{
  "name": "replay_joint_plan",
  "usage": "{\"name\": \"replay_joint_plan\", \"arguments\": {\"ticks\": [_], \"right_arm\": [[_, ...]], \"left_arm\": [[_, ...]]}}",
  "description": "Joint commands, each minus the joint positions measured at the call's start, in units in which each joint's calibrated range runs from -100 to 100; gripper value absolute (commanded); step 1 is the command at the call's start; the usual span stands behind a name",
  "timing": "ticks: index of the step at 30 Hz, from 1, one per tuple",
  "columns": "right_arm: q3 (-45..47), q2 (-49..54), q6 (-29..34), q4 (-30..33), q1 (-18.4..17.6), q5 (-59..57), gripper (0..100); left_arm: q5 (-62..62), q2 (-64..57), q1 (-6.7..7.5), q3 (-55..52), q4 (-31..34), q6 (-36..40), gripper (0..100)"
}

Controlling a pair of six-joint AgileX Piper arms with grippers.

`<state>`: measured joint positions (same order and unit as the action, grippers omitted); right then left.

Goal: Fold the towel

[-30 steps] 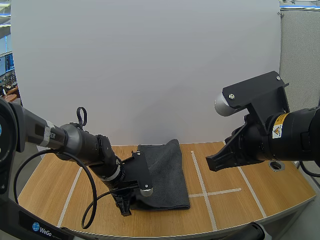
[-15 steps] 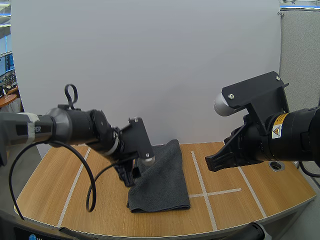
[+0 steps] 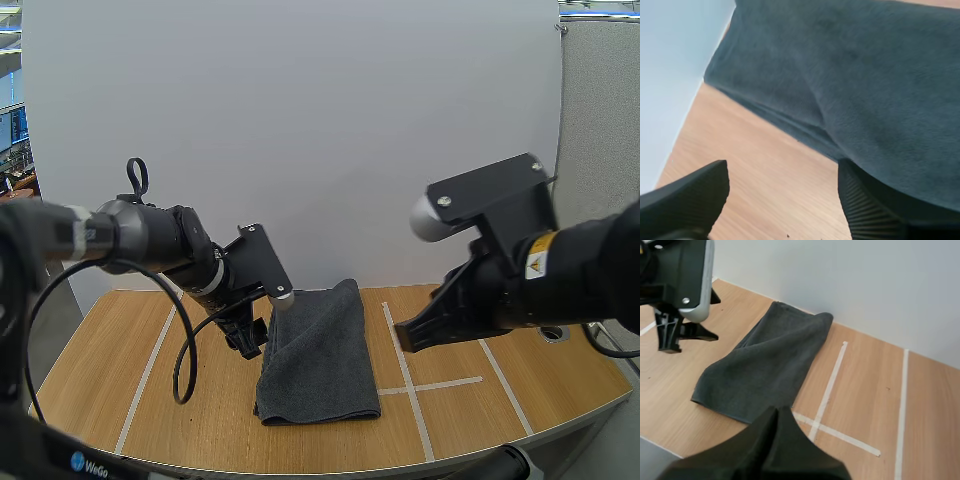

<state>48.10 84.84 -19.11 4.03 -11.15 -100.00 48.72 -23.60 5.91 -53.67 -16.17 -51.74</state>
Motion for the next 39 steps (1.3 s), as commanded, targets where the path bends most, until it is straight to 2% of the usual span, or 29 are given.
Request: {"name": "replay_joint_plan", "arguments": {"ticks": [1, 6, 12, 20, 24, 32, 39], "right_arm": [[1.1, -6.87, -2.76, -5.85, 0.19, 0.0, 0], [1.1, -12.32, -3.68, -7.48, 0.19, 0.0, 0], [1.1, -18.71, -4.73, -10.27, 0.19, 0.0, 0], [1.1, -19.58, -5.44, -11.03, 0.19, 0.0, 0], [1.1, -19.58, -5.44, -10.92, 0.19, 0.0, 0], [1.1, -19.58, -5.44, -11.03, 0.19, 0.0, 0], [1.1, -19.58, -5.44, -11.03, 0.19, 0.0, 0]], "left_arm": [[5.39, 8.98, -3.7, 6.24, -8.27, -1.57, 97], [12.77, 12.15, -3.76, 11.85, -14.97, -6.11, 87], [15.37, 18.28, -3.76, 17.74, -15.4, -5.16, 87], [20.94, 29.06, -3.79, 26.73, -19.72, -4.43, 87], [23.51, 35.77, -4.84, 32.13, -21.0, -3.55, 87], [32.14, 45.0, -7.94, 42.19, -25.48, -2.5, 87], [34.0, 51.51, -8.25, 46.17, -27.1, -2.4, 87]]}}
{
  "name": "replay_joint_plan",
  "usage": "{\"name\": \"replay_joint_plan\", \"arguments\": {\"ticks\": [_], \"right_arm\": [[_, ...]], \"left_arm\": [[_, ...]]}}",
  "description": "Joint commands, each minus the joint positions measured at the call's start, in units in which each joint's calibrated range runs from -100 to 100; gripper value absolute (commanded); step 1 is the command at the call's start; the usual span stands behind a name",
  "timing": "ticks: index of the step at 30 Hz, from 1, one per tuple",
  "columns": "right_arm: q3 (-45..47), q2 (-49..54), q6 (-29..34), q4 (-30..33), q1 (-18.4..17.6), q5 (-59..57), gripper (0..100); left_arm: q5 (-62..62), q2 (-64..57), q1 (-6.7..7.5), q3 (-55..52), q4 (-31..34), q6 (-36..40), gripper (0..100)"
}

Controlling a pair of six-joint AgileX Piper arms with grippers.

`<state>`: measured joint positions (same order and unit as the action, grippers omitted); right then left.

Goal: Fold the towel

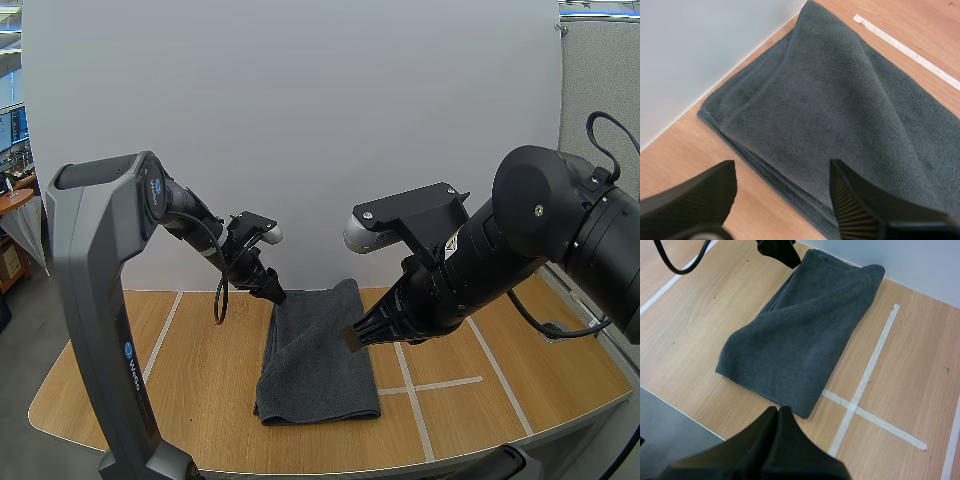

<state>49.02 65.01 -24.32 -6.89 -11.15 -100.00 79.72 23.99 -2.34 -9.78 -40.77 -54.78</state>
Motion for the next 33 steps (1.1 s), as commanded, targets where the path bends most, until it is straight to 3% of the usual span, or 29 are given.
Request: {"name": "replay_joint_plan", "arguments": {"ticks": [1, 14, 24, 28, 33], "right_arm": [[0.18, 0.24, -0.23, -0.11, 0.19, 0.0, 0], [0.18, 0.24, -0.23, -0.11, 0.19, 0.0, 0], [0.18, 0.24, -0.23, -0.11, 0.19, 0.0, 0], [0.18, 0.24, -0.23, -0.11, 0.19, 0.0, 0], [0.18, 0.24, -0.23, -0.11, 0.19, 0.0, 0]], "left_arm": [[3.0, 4.75, -0.05, 2.81, -3.08, 0.65, 87], [2.98, 9.56, -0.05, 5.38, -7.23, -0.81, 87], [-0.49, 11.12, -0.05, 6.67, -7.35, -0.98, 80], [-1.03, 11.12, -0.05, 6.67, -7.35, -1.57, 72], [-1.03, 11.12, -0.05, 6.67, -7.84, -1.93, 47]]}}
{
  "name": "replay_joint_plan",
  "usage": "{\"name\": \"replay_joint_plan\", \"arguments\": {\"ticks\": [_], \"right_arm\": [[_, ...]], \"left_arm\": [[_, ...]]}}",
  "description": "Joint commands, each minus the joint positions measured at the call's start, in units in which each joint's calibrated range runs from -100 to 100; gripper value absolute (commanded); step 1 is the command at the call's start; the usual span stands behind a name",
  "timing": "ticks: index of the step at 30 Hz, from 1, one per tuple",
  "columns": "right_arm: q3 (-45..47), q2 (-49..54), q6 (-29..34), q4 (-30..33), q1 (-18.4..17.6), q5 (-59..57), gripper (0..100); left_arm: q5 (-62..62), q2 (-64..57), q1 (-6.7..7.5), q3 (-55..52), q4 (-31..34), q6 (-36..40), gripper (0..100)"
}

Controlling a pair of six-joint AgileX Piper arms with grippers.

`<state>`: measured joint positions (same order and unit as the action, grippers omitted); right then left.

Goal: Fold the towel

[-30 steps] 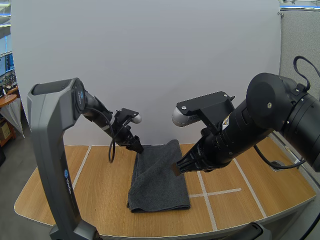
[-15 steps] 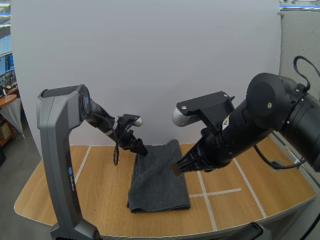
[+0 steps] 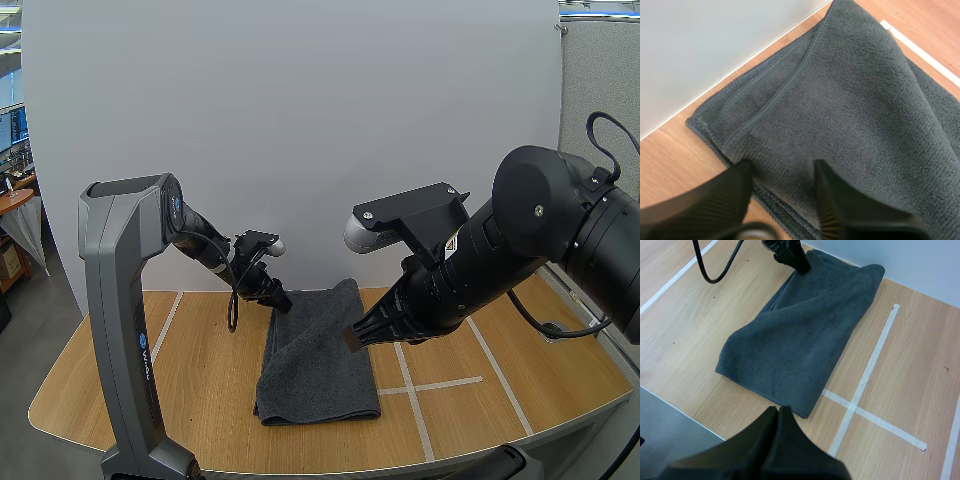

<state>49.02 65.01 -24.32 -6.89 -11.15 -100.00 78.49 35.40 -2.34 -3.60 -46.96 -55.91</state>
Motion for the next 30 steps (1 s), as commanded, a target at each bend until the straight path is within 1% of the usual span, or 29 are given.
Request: {"name": "replay_joint_plan", "arguments": {"ticks": [1, 8, 11, 13, 16, 17, 18, 23, 30], "right_arm": [[0.18, 0.24, -0.23, -0.11, 0.19, 0.0, 0], [0.18, 0.24, -0.23, -0.11, 0.19, 0.0, 0], [0.18, 0.24, -0.23, -0.11, 0.19, 0.0, 0], [0.18, 0.24, -0.23, -0.11, 0.19, 0.0, 0], [0.18, 0.24, -0.23, -0.11, 0.19, 0.0, 0], [0.18, 0.24, -0.23, -0.11, 0.19, 0.0, 0], [0.18, 0.24, -0.23, -0.11, 0.19, 0.0, 0], [0.18, 0.24, -0.23, -0.11, 0.19, 0.0, 0], [0.18, 0.24, -0.23, -0.11, 0.19, 0.0, 0]], "left_arm": [[0.41, -0.29, -0.05, 0.49, -1.93, -0.8, 44], [1.54, -0.29, 0.01, 0.49, -2.27, -1.01, 44], [1.67, -0.29, 0.01, 0.49, -2.51, -1.01, 41], [1.67, -0.29, 0.01, 0.49, -2.51, -1.01, 34], [1.67, -0.29, 0.01, 0.49, -2.51, -1.29, 8], [1.67, -0.29, 0.01, 0.49, -2.51, -1.37, 2], [1.67, -0.29, 0.01, 0.49, -2.64, -1.8, 0], [0.4, -0.29, 0.01, 0.64, -4.39, -2.49, 0], [-0.61, -0.29, 0.01, 2.88, -4.35, -2.56, 0]]}}
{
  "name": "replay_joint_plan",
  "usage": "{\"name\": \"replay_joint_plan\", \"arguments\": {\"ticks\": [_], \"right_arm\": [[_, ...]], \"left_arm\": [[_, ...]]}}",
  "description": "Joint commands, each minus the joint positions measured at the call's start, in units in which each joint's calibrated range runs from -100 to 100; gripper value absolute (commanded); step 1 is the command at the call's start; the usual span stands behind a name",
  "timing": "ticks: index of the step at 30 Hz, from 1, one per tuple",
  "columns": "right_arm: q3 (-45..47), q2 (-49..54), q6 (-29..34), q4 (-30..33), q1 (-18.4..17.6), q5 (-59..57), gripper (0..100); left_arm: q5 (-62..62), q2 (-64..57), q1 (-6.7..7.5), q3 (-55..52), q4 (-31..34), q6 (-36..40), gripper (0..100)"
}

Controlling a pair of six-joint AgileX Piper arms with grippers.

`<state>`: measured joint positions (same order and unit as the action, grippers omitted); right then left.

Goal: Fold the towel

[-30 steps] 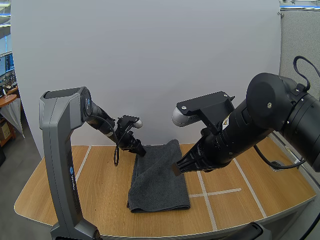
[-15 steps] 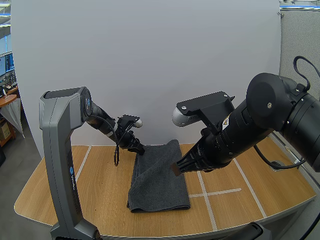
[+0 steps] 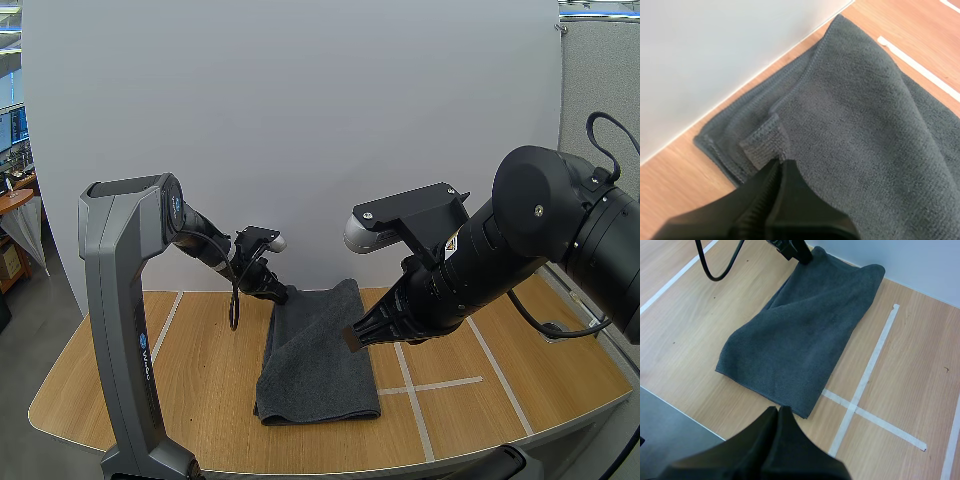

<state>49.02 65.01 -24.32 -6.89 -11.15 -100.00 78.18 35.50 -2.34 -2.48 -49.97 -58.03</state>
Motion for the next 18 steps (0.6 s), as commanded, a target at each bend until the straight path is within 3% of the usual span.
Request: {"name": "replay_joint_plan", "arguments": {"ticks": [1, 11, 13, 16, 18], "right_arm": [[0.18, 0.24, -0.23, -0.11, 0.19, 0.0, 0], [0.18, 0.24, -0.23, -0.11, 0.19, 0.0, 0], [0.18, 0.24, -0.23, -0.11, 0.19, 0.0, 0], [0.18, 0.24, -0.23, -0.11, 0.19, 0.0, 0], [0.18, 0.24, -0.23, -0.11, 0.19, 0.0, 0]], "left_arm": [[-0.31, -0.39, 0.01, 2.13, -1.34, -0.34, 0], [-3.34, -0.39, 0.01, 3.81, -0.28, 0.92, 0], [-3.34, -0.39, 0.01, 3.81, -0.28, 0.92, 4], [-2.03, -0.39, 0.01, 3.81, -0.41, 0.92, 23], [-0.56, -0.39, 0.01, 3.81, -0.41, 0.92, 53]]}}
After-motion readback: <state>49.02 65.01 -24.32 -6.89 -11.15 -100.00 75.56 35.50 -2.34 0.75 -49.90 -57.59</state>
